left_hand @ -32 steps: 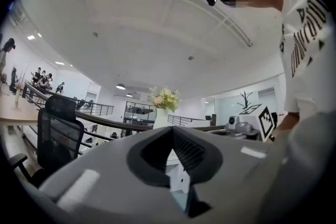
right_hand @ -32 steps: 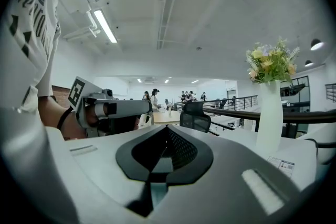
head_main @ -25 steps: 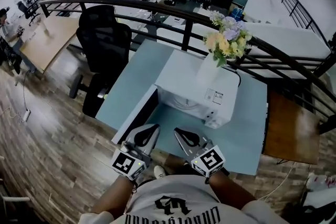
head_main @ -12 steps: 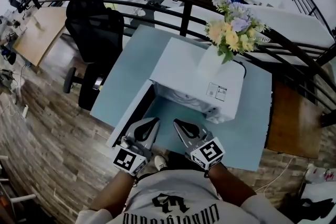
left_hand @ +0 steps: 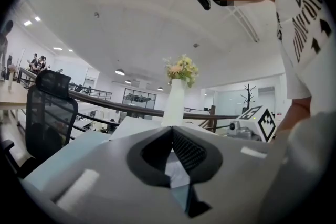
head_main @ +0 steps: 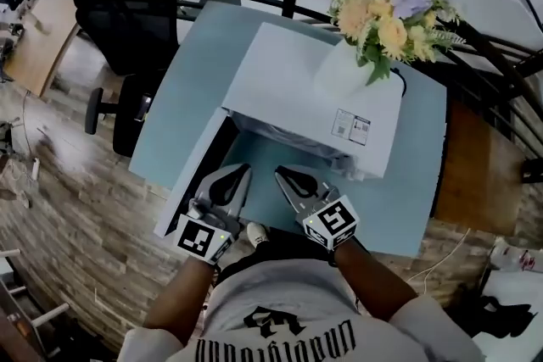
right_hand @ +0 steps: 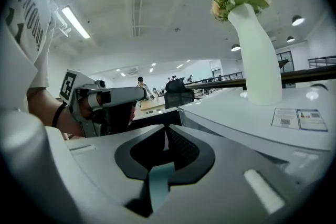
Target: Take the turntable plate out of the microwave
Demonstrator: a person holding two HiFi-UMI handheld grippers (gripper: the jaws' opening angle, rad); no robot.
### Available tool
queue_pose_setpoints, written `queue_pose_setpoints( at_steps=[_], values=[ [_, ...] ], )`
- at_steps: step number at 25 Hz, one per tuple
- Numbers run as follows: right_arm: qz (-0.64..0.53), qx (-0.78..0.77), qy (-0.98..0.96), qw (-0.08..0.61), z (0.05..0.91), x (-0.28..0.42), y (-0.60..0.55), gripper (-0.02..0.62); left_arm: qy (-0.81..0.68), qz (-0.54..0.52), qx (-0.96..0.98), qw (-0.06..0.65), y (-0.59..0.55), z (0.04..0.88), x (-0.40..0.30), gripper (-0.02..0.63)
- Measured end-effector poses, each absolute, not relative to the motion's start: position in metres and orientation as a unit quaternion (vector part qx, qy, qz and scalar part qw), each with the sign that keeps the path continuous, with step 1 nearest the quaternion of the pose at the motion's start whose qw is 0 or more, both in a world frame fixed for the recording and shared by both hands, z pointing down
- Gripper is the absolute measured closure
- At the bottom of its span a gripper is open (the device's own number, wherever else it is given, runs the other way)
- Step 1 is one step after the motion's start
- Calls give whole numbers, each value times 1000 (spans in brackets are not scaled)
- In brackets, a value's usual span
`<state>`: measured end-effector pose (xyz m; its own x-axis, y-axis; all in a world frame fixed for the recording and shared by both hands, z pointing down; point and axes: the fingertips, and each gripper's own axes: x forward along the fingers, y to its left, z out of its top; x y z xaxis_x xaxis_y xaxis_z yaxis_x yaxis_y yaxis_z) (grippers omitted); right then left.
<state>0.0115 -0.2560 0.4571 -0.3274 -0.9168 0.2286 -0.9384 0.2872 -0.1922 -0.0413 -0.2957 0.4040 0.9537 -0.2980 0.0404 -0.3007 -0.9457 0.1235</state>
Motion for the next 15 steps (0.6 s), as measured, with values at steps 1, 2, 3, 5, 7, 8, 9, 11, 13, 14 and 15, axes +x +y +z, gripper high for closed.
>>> queue_pose_setpoints(
  at_steps=[1, 2, 3, 5, 7, 8, 9, 11, 13, 14, 15],
  values=[
    [157, 581, -798, 37, 466, 14, -256, 571, -151, 15, 986, 66, -297, 410, -39, 557],
    [167, 583, -794, 36, 475, 18, -257, 566, -150, 20, 986, 68, -298, 417, -36, 557],
    [178, 586, -790, 34, 484, 22, -258, 561, -150, 24, 986, 70, -300, 424, -33, 557],
    [202, 592, -780, 23, 502, 30, -261, 549, -150, 32, 985, 75, -305, 437, -29, 557],
    [226, 599, -768, 10, 518, 39, -264, 548, -150, 38, 985, 79, -308, 449, -25, 557],
    [237, 602, -763, 4, 526, 42, -265, 538, -150, 41, 985, 80, -310, 454, -23, 557],
    [247, 605, -757, -2, 534, 45, -266, 538, -149, 44, 985, 80, -311, 460, -21, 557],
    [265, 609, -748, -16, 550, 51, -269, 538, -148, 50, 984, 81, -315, 471, -17, 557],
    [285, 612, -737, -33, 565, 56, -272, 525, -147, 59, 984, 80, -319, 483, -13, 557],
    [295, 613, -732, -44, 572, 59, -273, 522, -147, 65, 984, 78, -321, 488, -11, 557],
    [304, 614, -726, -55, 579, 62, -275, 517, -146, 69, 984, 76, -323, 493, -9, 557]
  ],
)
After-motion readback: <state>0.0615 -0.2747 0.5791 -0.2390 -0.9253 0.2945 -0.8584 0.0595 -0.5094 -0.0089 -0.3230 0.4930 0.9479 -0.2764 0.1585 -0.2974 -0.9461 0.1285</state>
